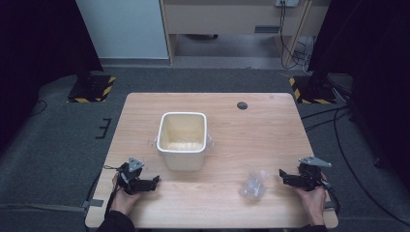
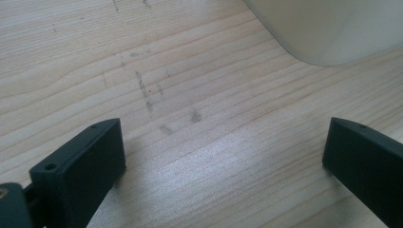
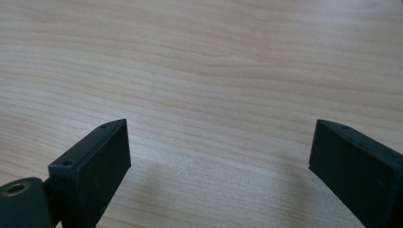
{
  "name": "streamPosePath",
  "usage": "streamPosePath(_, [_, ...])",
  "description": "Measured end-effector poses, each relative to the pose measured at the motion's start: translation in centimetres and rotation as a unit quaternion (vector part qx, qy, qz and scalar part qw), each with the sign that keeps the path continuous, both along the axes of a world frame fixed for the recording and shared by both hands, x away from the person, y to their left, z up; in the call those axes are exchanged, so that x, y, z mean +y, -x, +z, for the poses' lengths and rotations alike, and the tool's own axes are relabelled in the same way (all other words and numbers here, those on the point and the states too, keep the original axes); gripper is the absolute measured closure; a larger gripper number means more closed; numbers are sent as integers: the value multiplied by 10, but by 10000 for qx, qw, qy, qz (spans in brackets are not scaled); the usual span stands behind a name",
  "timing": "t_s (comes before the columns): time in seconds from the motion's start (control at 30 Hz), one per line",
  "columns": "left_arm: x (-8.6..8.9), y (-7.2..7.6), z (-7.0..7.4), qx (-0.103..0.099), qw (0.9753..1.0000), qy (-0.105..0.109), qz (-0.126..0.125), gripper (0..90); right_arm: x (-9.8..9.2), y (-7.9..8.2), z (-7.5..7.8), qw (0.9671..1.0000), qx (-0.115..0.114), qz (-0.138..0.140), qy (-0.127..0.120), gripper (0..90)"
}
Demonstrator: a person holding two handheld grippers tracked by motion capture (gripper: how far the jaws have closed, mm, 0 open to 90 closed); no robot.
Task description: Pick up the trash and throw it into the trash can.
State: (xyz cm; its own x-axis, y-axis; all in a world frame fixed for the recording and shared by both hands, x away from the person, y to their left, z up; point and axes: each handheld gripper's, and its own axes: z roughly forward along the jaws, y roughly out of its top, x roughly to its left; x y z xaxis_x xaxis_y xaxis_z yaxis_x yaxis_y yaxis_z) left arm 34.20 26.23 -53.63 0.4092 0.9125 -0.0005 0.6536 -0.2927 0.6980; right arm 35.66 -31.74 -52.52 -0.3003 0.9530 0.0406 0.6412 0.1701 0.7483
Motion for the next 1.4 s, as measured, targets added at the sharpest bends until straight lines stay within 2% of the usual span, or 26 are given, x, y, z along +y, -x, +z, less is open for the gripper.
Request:
streamPosePath(0.13, [0,0,0,0,10000,0,0,0,3,4,7,9999,-107,73,-76,71])
streamPosePath(0.37, [0,0,0,0,10000,-2,-1,0,5,18,30,9977,-602,52,-315,73])
streamPosePath(0.67, [0,0,0,-3,10000,0,-5,0,13,26,47,9952,-859,163,-439,68])
streamPosePath(0.87, [0,1,0,-5,10000,6,2,0,25,35,61,9915,-1111,369,-561,59])
streamPosePath(1.1, [0,1,0,-4,10000,10,-5,0,39,43,70,9889,-1152,619,-700,54])
streamPosePath(1.4, [0,1,0,-4,10000,7,-8,0,55,52,77,9839,-1213,921,-936,48])
